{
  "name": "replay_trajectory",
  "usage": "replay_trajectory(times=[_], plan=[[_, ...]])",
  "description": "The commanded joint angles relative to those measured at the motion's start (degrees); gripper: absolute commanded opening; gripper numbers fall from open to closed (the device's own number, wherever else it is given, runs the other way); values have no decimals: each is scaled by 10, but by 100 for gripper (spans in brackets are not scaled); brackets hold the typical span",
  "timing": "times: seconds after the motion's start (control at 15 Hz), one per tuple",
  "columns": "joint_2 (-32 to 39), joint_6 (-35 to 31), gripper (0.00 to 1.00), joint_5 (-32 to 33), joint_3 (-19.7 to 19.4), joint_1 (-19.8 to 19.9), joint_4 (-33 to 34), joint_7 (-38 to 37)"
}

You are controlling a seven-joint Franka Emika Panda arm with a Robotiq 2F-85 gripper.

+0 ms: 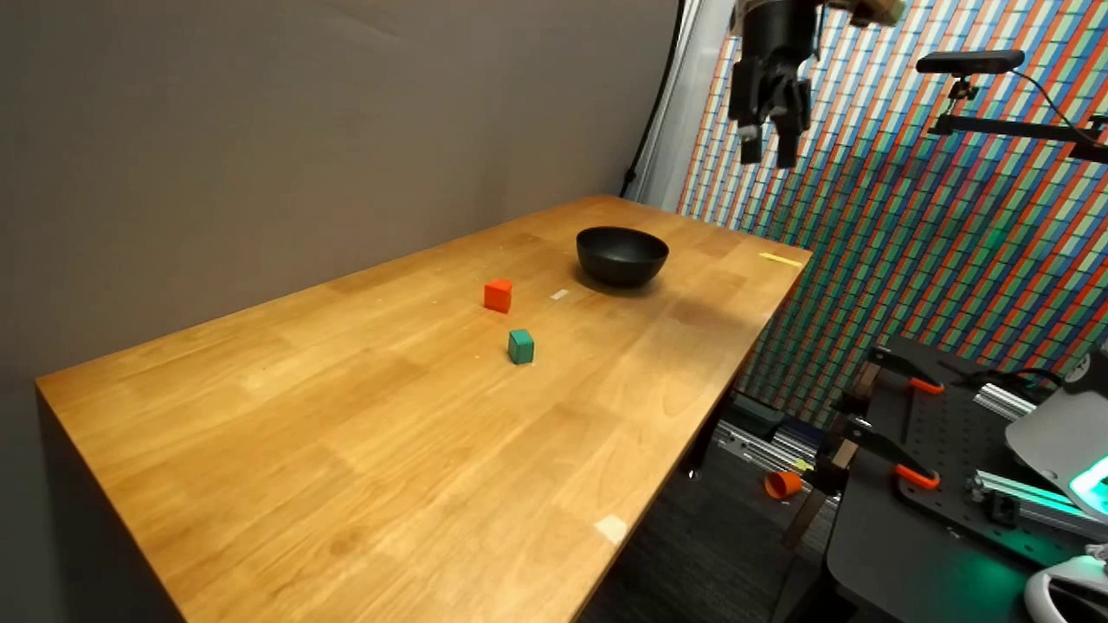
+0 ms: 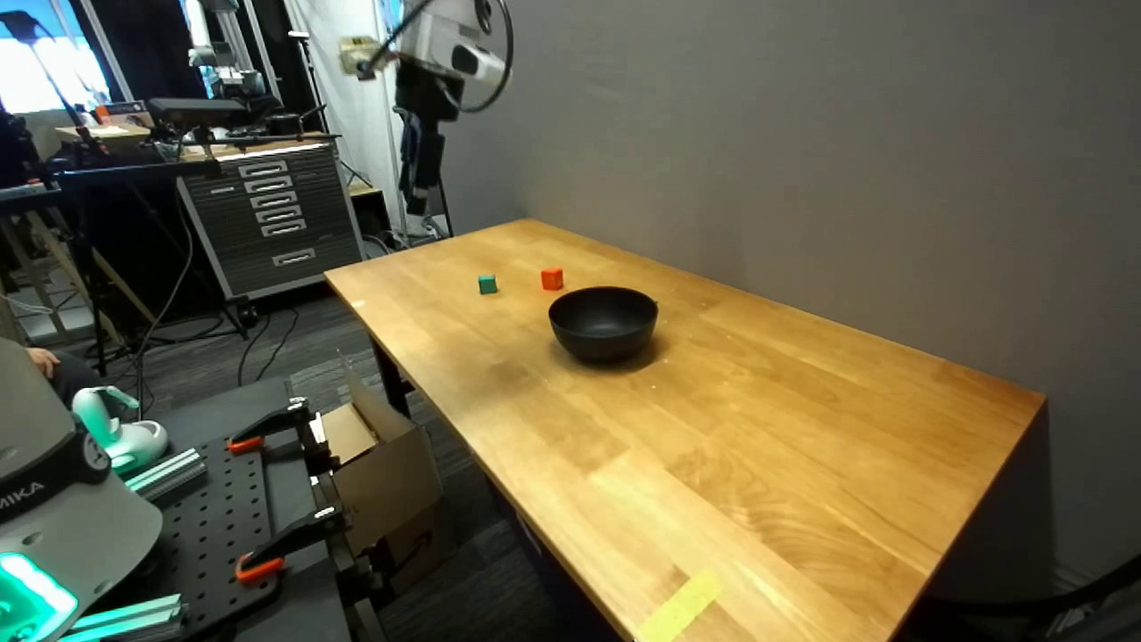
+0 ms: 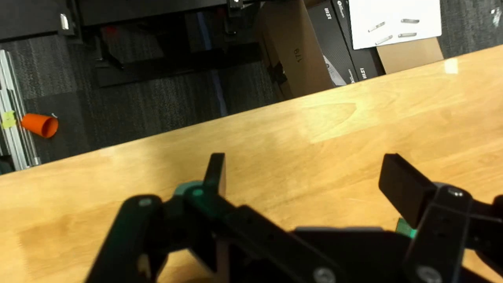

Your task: Put the blocks in the bowl

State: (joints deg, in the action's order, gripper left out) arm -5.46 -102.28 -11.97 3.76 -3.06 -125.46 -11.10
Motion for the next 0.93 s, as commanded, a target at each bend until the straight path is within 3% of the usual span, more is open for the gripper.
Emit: replay_trajectory(times=[0.0,0.33,0.87], plan=[[149,-14,100,-16,19,-21,102,-4],[317,-1,100,-30,49,-60,244,3],[479,4,100,-3,52,-117,428,-16]])
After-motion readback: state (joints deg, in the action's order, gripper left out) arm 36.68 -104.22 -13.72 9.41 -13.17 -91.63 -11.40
